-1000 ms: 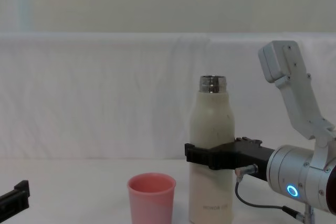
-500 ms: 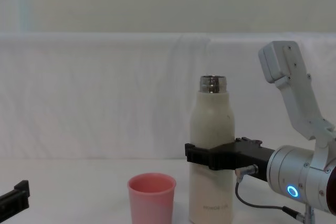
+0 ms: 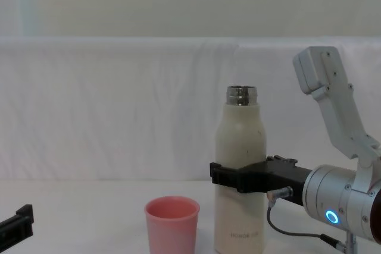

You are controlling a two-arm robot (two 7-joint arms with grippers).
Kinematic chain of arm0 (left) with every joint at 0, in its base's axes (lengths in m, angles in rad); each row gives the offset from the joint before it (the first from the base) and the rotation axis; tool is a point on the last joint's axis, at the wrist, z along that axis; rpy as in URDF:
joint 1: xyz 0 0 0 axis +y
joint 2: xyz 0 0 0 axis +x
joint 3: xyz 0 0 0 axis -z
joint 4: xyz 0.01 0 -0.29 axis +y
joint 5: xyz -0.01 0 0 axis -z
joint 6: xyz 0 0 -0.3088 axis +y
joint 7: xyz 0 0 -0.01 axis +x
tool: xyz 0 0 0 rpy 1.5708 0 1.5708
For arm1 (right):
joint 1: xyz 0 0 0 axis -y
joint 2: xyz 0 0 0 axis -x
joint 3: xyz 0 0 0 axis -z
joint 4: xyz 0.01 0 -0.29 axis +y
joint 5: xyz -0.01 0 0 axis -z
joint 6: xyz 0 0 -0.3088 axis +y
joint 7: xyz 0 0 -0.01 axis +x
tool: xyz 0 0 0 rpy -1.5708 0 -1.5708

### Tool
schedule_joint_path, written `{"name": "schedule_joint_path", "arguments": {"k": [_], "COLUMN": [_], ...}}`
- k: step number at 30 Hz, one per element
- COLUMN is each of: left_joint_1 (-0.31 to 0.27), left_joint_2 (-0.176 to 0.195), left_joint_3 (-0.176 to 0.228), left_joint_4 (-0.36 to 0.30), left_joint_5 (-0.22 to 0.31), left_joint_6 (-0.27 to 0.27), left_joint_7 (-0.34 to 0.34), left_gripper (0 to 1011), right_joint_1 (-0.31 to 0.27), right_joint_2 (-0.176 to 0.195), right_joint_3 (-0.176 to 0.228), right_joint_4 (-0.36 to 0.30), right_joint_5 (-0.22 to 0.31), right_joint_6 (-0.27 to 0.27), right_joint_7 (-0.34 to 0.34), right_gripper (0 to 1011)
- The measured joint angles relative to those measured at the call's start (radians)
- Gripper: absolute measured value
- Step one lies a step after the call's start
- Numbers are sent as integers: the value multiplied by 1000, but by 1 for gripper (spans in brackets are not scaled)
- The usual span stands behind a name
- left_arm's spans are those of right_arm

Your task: Grasp the thermos with one hand and pour water into the cup lid.

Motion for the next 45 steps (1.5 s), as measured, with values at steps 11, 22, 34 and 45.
{"name": "schedule_joint_path", "arguments": {"k": [11,22,34,45], "left_joint_1": [0,0,0,0], "left_joint_2": [0,0,0,0], "left_joint_3": [0,0,0,0], "left_joint_4": [0,0,0,0], "left_joint_5": [0,0,0,0], "left_joint_6": [0,0,0,0], "left_joint_7": [0,0,0,0], "left_gripper": [1001,1001,1001,1001], "right_joint_1": [-17,-43,-64,-66], "right_joint_2": [9,49,115,159], "right_joint_3": [8,-5,-39,-77], "right_joint_4": [-28,-98,-181,-214], "right_joint_5": [-2,-65,-212,-349], "right_joint_6": [-2,0,18,33], "right_joint_7": [-10,-30,-34,-30], "right_gripper": [960,960,960,960]}}
